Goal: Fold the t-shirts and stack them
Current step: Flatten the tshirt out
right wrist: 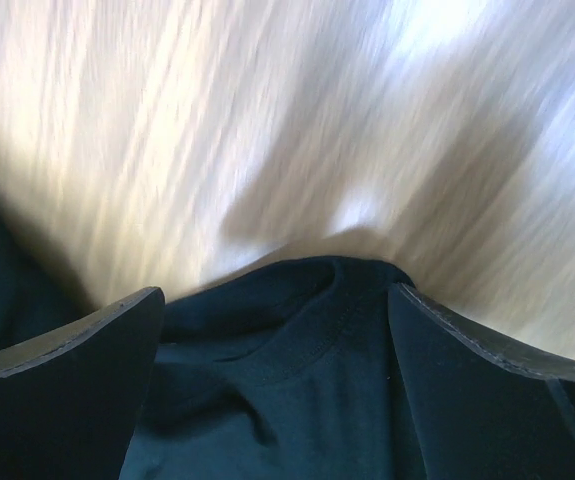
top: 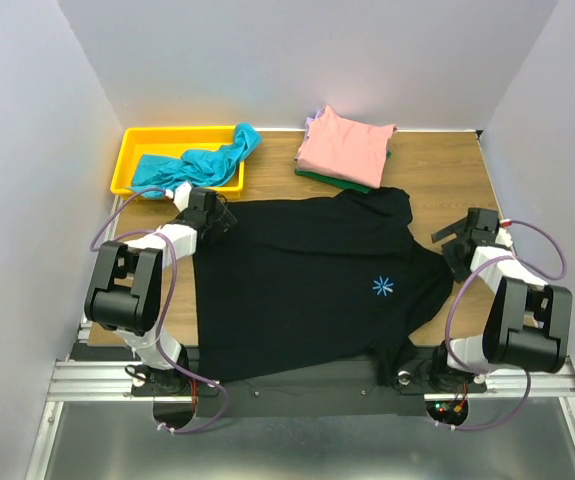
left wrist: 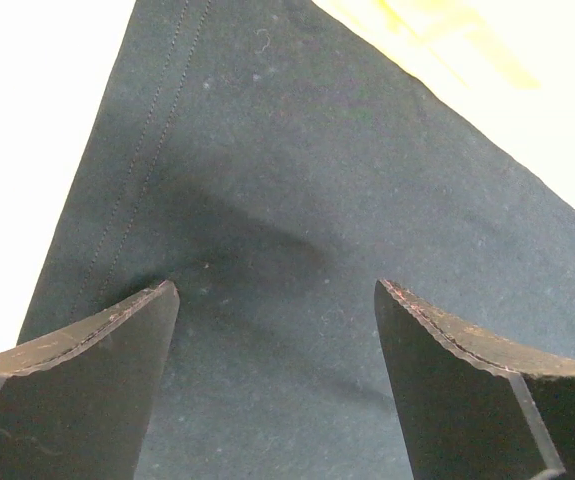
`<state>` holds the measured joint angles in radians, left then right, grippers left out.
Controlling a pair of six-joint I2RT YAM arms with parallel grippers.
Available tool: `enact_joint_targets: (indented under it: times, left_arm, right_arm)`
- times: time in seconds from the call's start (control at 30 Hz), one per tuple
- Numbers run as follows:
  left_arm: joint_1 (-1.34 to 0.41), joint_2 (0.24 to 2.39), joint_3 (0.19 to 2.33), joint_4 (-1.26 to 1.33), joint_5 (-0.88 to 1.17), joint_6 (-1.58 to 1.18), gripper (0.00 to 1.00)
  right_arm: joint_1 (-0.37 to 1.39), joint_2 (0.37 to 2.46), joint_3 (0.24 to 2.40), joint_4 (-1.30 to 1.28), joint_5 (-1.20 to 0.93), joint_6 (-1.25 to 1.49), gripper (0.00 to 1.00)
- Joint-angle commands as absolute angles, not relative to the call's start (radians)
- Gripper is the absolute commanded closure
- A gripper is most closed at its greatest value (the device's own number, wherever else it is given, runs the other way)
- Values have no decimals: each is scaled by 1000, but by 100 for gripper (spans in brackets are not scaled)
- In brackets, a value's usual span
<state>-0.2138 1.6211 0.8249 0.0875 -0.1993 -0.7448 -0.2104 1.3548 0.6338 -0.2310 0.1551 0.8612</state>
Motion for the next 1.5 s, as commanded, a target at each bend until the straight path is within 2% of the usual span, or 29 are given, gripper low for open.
enact_joint_targets:
  times: [0.0,0.2,0.47,0.63,0.7,0.83,1.0,1.07,1.3,1.47]
  left_arm:
    - [-202,1661,851,8,-229,-755,8]
    - [-202,1721,925,-21,-242,-764,8]
    - [-206,1640,926,-26,-229,-769,7]
    - [-244,1493,927,-64,-267,-756,7]
    - [-271,1436,898,-75,-290,-785,7]
    - [-371,1303,792,-107,-308,-818,7]
    - [-472,1249,655,-112,-295,-865,6]
    - [-482,1262,635,-101,-299,-874,6]
    - [-482,1432,678,-28,-322,-830,5]
    - [-422,1635,805,-18,-314,-792,5]
  right_arm:
    - [-299,1472,638,-272,138,791,0]
    - [-334,1522,713,-281,161,819,0]
    - [-387,1266,623,-344,241,778,0]
    - [-387,1061,658,-400,26,629,0]
    - [-384,975,631,-425,-21,649,0]
    - [-263,867,627,-481,-117,618,0]
    - [-17,899,556,-496,-51,661,0]
    - [20,937,543,-468,-38,666,0]
    - [51,1164,552,-284,-6,673,0]
    - [52,1377,624,-194,29,676,0]
